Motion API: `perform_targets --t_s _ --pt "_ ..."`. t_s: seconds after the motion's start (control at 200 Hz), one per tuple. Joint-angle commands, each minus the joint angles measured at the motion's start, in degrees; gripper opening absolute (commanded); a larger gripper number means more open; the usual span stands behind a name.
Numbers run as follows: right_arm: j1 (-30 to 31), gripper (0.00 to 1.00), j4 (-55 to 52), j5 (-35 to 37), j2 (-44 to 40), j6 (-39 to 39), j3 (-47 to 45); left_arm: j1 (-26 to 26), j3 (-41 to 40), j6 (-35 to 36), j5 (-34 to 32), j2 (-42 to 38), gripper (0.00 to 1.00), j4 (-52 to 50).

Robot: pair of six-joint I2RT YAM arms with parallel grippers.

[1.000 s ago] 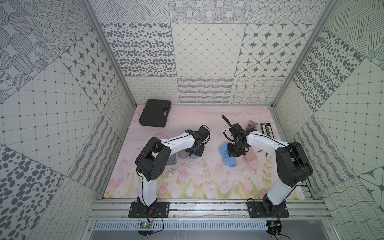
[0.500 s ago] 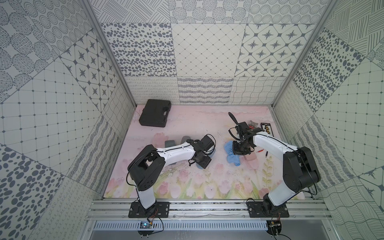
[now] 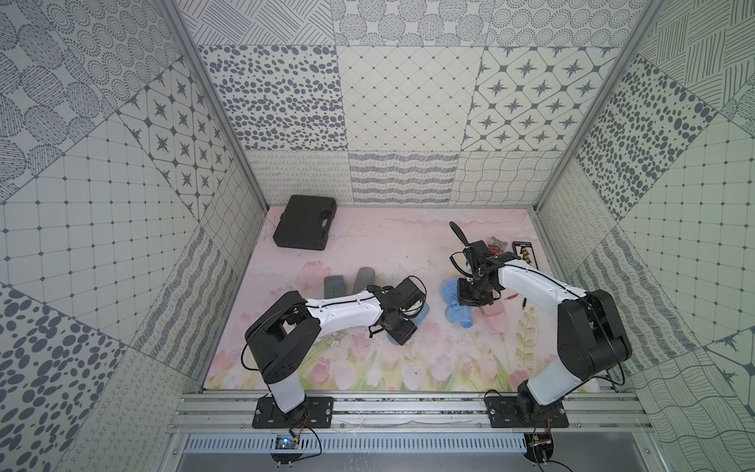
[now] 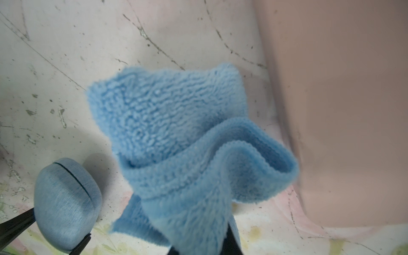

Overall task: Wipe the eyeglass case
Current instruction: Move the eyeglass case from the center of the board, then wipe the dirt from the eyeglass case.

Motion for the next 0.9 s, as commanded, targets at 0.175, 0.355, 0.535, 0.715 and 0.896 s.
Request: perform_targets --t_s 0.175,0.355,0.535,0.715,0.896 --pt "0.89 0.0 0.02 0.36 -1.96 0.36 0.94 -0.37 -8.61 -1.39 -0.64 -8.18 0.77 7.82" --pt "1.93 0.0 -1.0 0.63 -1.51 0.58 2.42 -0.37 -11.4 -0.92 1.34 -9.53 0.83 11.47" --pt "3.61 0.0 -0.79 1.16 -3.01 2.5 2.33 -0.34 -13.64 -0.52 1.29 -9.76 0.81 13.95" --pt "8.55 0.0 1.45 -1.71 -5.97 6.8 2.11 -0.39 -19.45 1.11 0.73 -12.64 0.76 20.54" --pt "13.45 0.0 3.65 -9.42 -7.15 11.97 1.69 -0.38 -22.54 2.51 0.52 -13.6 0.67 25.67"
